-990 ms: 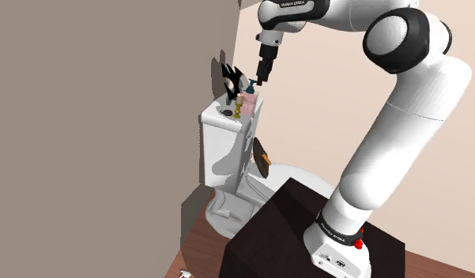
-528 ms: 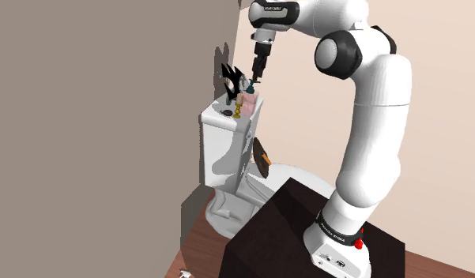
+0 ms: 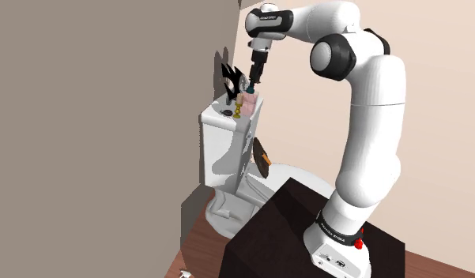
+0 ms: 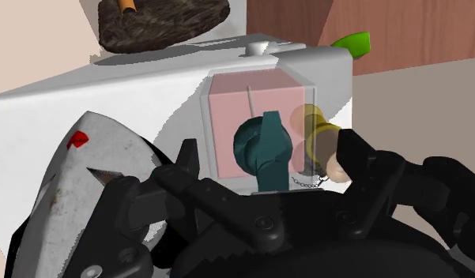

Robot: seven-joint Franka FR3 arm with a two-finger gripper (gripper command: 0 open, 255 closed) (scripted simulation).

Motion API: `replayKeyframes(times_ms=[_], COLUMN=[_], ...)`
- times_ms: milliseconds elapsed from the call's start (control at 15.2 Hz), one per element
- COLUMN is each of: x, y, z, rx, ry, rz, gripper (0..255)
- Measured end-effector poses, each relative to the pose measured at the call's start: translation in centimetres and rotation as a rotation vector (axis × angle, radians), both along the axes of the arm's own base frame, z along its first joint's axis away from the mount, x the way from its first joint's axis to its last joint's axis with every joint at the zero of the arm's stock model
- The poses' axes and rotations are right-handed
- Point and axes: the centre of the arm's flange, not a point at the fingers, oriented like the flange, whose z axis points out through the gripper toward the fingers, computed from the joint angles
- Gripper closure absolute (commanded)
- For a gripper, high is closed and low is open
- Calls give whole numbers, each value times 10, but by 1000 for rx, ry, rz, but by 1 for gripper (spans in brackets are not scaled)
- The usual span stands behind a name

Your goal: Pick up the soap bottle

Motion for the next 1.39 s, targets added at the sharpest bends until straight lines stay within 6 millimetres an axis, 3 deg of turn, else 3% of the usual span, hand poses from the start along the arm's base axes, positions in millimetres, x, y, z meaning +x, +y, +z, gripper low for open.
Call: replayKeyframes(times_ms=[66, 132, 792, 1386], x=[0, 0, -1, 0], y=[0, 1, 1, 0], z=[-3, -5, -6, 35], rx=[0, 0, -1, 0], ry=[0, 0, -1, -1], rz=[0, 0, 0, 0], gripper=[0, 255, 255, 255])
